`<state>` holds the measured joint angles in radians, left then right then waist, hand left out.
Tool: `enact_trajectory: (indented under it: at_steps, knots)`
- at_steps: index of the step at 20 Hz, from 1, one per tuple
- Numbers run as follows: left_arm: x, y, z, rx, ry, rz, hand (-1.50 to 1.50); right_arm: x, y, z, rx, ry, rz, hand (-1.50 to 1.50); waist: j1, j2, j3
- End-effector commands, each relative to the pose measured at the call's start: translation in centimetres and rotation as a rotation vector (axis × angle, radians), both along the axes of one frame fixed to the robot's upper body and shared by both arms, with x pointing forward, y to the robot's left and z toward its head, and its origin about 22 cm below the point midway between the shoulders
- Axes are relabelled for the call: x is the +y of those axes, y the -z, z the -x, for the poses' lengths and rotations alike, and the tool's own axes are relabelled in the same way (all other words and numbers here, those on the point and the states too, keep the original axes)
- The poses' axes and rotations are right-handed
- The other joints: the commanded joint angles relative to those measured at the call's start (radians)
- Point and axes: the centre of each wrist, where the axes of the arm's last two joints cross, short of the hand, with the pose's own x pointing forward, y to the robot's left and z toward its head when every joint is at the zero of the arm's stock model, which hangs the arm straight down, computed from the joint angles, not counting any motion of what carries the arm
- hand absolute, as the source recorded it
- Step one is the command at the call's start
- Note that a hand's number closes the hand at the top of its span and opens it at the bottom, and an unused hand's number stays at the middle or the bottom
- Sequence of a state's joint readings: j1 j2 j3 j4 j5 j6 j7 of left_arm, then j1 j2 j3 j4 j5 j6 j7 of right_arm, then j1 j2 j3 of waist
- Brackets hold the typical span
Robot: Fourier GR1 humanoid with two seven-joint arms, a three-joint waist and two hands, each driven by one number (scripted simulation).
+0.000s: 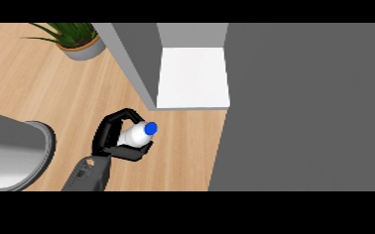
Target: Pick up the bottled water, place it into the cabinet and close the cabinet
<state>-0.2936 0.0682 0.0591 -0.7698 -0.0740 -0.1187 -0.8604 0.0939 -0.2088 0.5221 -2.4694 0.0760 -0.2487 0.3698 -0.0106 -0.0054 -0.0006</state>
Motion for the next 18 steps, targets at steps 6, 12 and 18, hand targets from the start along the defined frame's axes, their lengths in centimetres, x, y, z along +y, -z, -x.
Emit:
enact_trajectory:
  at_steps: [6, 12, 18]
  knots:
    - [-6.4, -1.8, -0.2, 0.010, -0.081, 0.157, 1.50, -0.3, -0.5, 1.7, -0.041, 0.022, 0.043, -1.50, 0.000, 0.002, 0.000]
    - [-9.4, -6.7, -1.4, 0.024, -0.047, 0.208, 1.50, 0.4, -1.1, 2.5, -0.033, 0.023, 0.002, -1.50, 0.005, 0.001, 0.000]
    - [-12.9, -9.9, -3.4, 0.031, -0.050, 0.209, 1.50, -0.7, -1.5, 2.5, -0.026, 0.035, 0.002, -1.50, -0.002, 0.005, 0.000]
